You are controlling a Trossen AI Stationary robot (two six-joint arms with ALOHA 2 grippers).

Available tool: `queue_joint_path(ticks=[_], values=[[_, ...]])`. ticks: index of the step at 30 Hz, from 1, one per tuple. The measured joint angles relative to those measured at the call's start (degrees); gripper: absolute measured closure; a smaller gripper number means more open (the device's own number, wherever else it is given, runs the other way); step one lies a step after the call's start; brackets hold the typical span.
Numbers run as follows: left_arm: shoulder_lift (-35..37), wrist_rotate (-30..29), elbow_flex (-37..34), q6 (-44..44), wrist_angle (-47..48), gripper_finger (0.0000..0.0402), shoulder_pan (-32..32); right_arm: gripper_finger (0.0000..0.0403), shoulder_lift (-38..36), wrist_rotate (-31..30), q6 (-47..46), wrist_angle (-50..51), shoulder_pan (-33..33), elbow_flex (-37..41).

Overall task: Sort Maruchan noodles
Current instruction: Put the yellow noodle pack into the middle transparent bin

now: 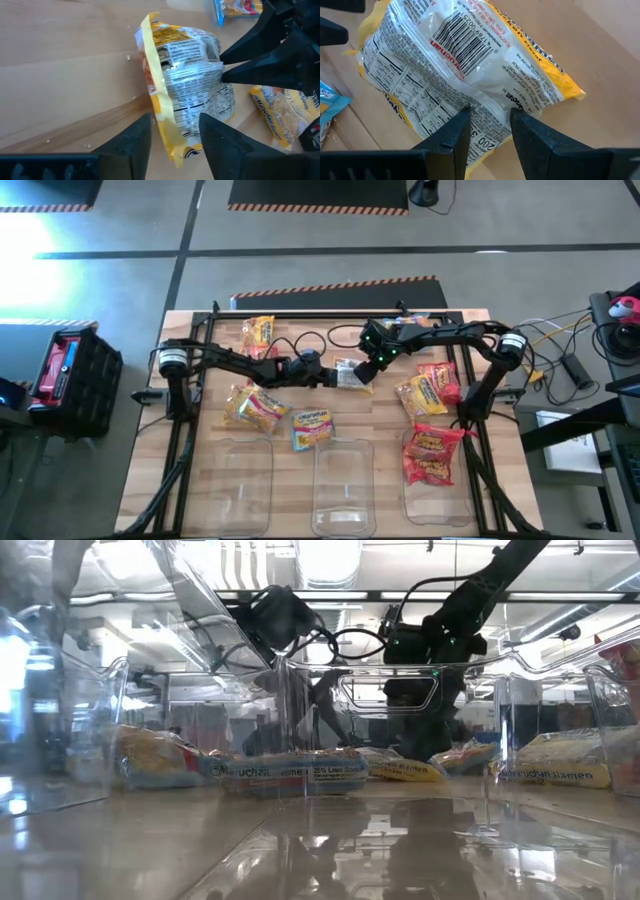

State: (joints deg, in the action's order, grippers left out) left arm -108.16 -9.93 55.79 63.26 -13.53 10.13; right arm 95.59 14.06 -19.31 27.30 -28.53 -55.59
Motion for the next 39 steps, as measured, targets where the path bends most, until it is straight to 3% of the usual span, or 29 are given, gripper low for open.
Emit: queue_joint_path(ticks=[8, 13, 28, 32, 39], values=[[-0.9, 0.0, 1.3, 0.0, -1.2, 0.0189, 0.5, 0.0275, 0.0, -0.2, 0.0, 0.0, 0.0, 0.7], [-4.2, 0.9, 3.0, 1.0, -1.5, 0.0172, 0.7, 0.0275, 0.1, -0.2, 0.0, 0.0, 0.1, 0.8], [-9.9, 4.9, 3.4, 1.8, -17.0, 0.0170, 1.7, 0.0276, 0.1, 1.2, 1.4, -0.8, 0.6, 1.0], [-9.9, 5.5, 3.4, 1.6, -17.2, 0.0172, 2.2, 0.0276, 0.1, 1.4, 2.4, -1.1, 0.7, 1.0], [-9.9, 10.6, 3.4, 1.4, -17.4, 0.0221, 2.4, 0.0282, 0.1, 1.7, 5.0, -1.3, 0.8, 1.0]])
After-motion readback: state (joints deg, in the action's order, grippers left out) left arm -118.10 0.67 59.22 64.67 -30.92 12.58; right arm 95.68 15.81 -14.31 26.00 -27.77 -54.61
